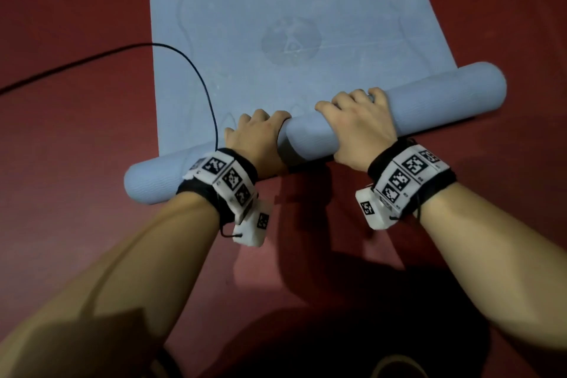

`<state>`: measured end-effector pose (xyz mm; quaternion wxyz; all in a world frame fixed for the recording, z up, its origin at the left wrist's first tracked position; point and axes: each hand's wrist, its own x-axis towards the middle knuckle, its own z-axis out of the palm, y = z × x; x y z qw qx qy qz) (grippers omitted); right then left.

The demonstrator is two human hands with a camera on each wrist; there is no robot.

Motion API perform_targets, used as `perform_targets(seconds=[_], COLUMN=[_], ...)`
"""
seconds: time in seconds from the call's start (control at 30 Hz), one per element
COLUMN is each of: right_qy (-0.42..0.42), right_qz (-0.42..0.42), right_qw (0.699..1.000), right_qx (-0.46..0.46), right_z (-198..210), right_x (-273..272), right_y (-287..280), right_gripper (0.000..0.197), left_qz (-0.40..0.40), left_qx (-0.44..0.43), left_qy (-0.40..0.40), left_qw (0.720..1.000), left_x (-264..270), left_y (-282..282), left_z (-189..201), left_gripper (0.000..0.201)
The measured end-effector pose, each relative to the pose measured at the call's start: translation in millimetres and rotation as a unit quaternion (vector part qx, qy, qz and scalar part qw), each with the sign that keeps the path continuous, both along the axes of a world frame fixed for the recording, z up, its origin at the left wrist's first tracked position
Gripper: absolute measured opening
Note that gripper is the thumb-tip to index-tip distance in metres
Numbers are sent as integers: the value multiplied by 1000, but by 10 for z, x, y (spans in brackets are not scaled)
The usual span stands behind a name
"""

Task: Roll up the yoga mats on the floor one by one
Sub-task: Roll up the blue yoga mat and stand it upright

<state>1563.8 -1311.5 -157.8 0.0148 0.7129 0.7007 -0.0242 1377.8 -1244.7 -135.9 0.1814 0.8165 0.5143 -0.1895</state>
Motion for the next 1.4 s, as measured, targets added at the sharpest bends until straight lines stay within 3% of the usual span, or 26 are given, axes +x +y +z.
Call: perform_targets(seconds=[0.13, 0.27, 0.43, 0.57, 0.7, 0.87, 0.93, 1.03, 1.17, 1.27, 1.4], right_qy=[20, 24, 7, -4, 4, 8, 19, 34, 61, 7, 1], right_qz=[-1, 25, 23, 20, 6, 12, 17, 28, 43, 43, 21], right_qw=[992, 983, 997, 1000, 1000, 990, 983, 976, 992, 999, 998], right_qx=[-127, -179, -74, 10, -16, -138, -183, -211, -102, 11, 62], right_z=[199, 276, 135, -23, 40, 227, 273, 302, 217, 28, -81], right_x=[20, 84, 60, 30, 53, 87, 115, 147, 209, 169, 118], right_y=[253, 398, 211, 182, 276, 566, 692, 768, 565, 336, 350], right_gripper=[71, 79, 88, 83, 79, 81, 77, 80, 92, 93, 88], left_qz=[-2, 5, -11, -22, -18, -17, -14, -12, -4, 11, 10], left_qx=[87, 38, -5, -30, 27, 169, 221, 219, 173, 120, 117], left_qy=[-27, -14, 39, 70, 0, -28, -37, -36, -35, -31, -24], left_qw=[996, 999, 999, 997, 999, 985, 974, 975, 984, 992, 993], left_x=[-44, 16, 80, 125, 68, 0, -32, -18, 26, 63, 74], left_y=[-112, 86, 274, 350, 251, 3, -6, 66, 203, 304, 311], left_z=[-75, -44, -3, 115, -11, -223, -307, -315, -238, -181, -178], left_gripper=[81, 69, 73, 63, 82, 102, 104, 96, 86, 82, 82])
